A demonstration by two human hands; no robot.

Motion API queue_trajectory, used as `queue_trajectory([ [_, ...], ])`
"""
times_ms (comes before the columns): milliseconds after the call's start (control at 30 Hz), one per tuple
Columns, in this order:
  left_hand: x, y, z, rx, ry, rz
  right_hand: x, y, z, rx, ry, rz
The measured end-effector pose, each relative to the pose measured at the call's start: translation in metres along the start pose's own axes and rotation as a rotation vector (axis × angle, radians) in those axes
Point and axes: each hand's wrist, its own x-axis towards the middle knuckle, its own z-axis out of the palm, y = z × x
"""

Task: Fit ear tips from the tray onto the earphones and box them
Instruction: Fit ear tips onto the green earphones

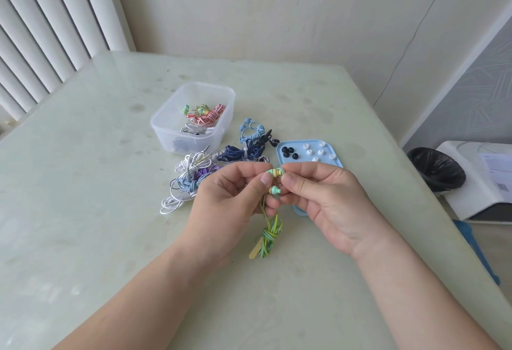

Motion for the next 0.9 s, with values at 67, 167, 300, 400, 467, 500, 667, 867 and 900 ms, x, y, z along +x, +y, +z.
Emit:
queue_trajectory([
  [67, 0.000, 0.000, 0.000, 0.018, 0.009, -0.001, -0.001, 0.001, 0.002, -0.012, 0.012, -0.022],
  [167, -0.001, -0.001, 0.000, 0.052, 0.015, 0.009, -0.002, 0.002, 0.006, -0.006, 0.036, -0.038],
  [300, -0.001, 0.000, 0.000, 0.082, 0.023, 0.020, -0.001, 0.002, 0.007, 0.006, 0.057, -0.029],
  [400, -0.001, 0.000, 0.001, 0.091, 0.032, 0.021, 0.000, 0.004, 0.006, -0.023, 0.056, -0.039],
  [467, 0.000, 0.000, 0.000, 0.112, 0.034, 0.022, -0.001, 0.005, 0.005, -0.080, 0.062, -0.078],
  [500, 0.000, 0.000, 0.000, 0.121, 0.035, 0.023, -0.001, 0.007, 0.006, -0.119, 0.066, -0.102],
  [667, -0.002, 0.001, 0.001, 0.119, 0.051, 0.031, -0.002, 0.013, 0.009, -0.235, 0.100, -0.217],
  [867, -0.001, 0.002, 0.000, 0.075, 0.066, 0.024, -0.002, 0.011, 0.012, -0.147, 0.062, -0.190],
  [900, -0.001, 0.002, 0.001, 0.067, 0.066, 0.020, -0.002, 0.012, 0.011, -0.129, 0.070, -0.182],
])
